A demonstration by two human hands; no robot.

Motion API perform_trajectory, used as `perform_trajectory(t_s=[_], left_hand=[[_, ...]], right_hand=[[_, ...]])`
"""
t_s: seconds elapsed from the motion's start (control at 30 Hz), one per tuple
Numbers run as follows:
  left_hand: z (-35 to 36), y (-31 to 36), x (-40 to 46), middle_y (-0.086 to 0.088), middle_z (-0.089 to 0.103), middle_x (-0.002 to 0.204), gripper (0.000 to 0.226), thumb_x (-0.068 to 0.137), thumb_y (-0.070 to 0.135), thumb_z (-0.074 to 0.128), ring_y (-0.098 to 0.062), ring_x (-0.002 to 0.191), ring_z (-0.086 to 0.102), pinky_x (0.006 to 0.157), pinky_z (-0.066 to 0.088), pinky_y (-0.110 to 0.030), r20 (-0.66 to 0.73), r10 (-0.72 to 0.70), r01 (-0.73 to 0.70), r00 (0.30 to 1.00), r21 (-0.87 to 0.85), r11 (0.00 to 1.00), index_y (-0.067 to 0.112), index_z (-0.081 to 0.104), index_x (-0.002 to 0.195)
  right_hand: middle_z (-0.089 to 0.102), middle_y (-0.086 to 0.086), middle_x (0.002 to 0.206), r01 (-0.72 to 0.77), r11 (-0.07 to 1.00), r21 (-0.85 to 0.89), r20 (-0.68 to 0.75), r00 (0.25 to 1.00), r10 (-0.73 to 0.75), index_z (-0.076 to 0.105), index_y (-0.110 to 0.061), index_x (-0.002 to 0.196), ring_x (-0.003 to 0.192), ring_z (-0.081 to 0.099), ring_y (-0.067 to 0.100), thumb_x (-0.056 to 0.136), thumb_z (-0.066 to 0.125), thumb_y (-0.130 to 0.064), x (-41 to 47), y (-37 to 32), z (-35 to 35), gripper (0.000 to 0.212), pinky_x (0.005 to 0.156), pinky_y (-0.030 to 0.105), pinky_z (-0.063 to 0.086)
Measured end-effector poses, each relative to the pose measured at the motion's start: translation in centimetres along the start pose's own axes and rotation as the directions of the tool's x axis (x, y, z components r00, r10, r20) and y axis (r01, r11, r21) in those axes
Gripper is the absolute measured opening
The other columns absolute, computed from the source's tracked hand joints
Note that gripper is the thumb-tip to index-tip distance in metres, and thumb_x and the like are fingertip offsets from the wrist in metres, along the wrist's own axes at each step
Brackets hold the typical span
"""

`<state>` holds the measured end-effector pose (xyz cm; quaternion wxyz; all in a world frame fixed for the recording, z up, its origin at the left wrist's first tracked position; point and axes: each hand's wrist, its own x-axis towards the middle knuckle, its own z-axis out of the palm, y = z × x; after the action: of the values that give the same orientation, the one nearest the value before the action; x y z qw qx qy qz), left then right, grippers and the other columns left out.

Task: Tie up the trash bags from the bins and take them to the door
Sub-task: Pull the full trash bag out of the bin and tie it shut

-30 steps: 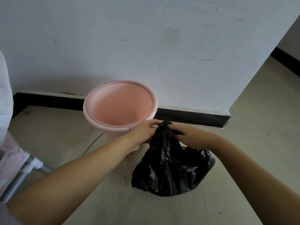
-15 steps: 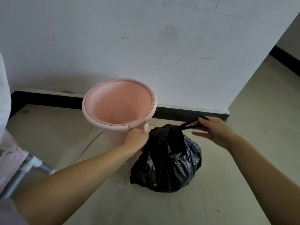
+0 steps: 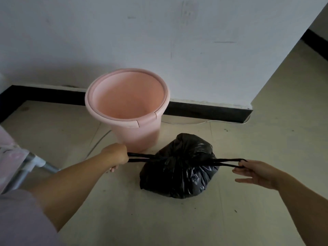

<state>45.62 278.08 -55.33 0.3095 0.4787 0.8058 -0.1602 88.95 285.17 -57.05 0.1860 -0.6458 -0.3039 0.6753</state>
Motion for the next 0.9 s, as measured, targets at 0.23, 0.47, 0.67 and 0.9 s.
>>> perform_trajectory(t_s=[0.23, 0.47, 0.67, 0.9], left_hand=[[-0.1, 2.5, -1.0, -0.006, 0.068, 0.097, 0.022, 0.088, 0.015, 0.049, -0.029, 0.091, 0.065, 0.072, 0.049, -0.032, -0.269, 0.373, -0.238, 0.888, 0.425, 0.873, 0.012, 0.067, 0.101], [-2.0, 10.3, -6.2, -0.004, 0.066, 0.089, 0.029, 0.089, 0.013, 0.048, -0.023, 0.08, 0.061, 0.069, 0.045, -0.03, -0.559, 0.627, -0.777, 0.543, -0.049, 0.628, 0.014, 0.058, 0.116], [-3.2, 11.5, -6.1, -0.003, 0.054, 0.112, 0.053, 0.084, 0.012, 0.056, -0.023, 0.097, 0.058, 0.085, 0.049, -0.037, -0.471, 0.688, -0.789, 0.553, -0.03, 0.613, 0.026, 0.045, 0.134], [-3.0, 11.3, -5.3, -0.017, 0.065, 0.101, 0.027, 0.081, 0.019, 0.059, -0.024, 0.096, 0.062, 0.093, 0.048, -0.036, -0.223, 0.861, -0.852, 0.457, -0.389, 0.351, -0.003, 0.062, 0.096]], right_hand=[[0.057, 0.002, 0.047, 0.204, 0.902, 0.381, -0.156, 0.976, -0.155, 0.042, -0.013, 0.062, 0.051, 0.061, 0.015, 0.086, 0.039, -0.005, 0.4, -4.7, 1.2, 0.026, 0.052, 0.024, 0.057], [0.062, 0.001, 0.064, 0.413, 0.911, 0.012, 0.312, 0.864, -0.396, 0.061, -0.01, 0.102, 0.064, 0.061, 0.015, 0.095, 0.045, -0.016, -3.8, -11.7, 10.3, 0.018, 0.071, 0.03, 0.053], [0.069, 0.012, 0.104, 0.635, 0.514, -0.577, 0.641, 0.742, -0.197, 0.059, -0.01, 0.115, 0.102, 0.062, 0.031, 0.089, 0.059, -0.027, -6.4, -10.4, 15.7, 0.032, 0.1, 0.043, 0.046], [0.061, 0.001, 0.063, 0.656, 0.383, -0.651, 0.64, 0.745, -0.189, 0.066, -0.016, 0.08, 0.058, 0.054, 0.009, 0.091, 0.058, -0.027, -8.0, -11.1, 15.7, 0.017, 0.07, 0.018, 0.045]])
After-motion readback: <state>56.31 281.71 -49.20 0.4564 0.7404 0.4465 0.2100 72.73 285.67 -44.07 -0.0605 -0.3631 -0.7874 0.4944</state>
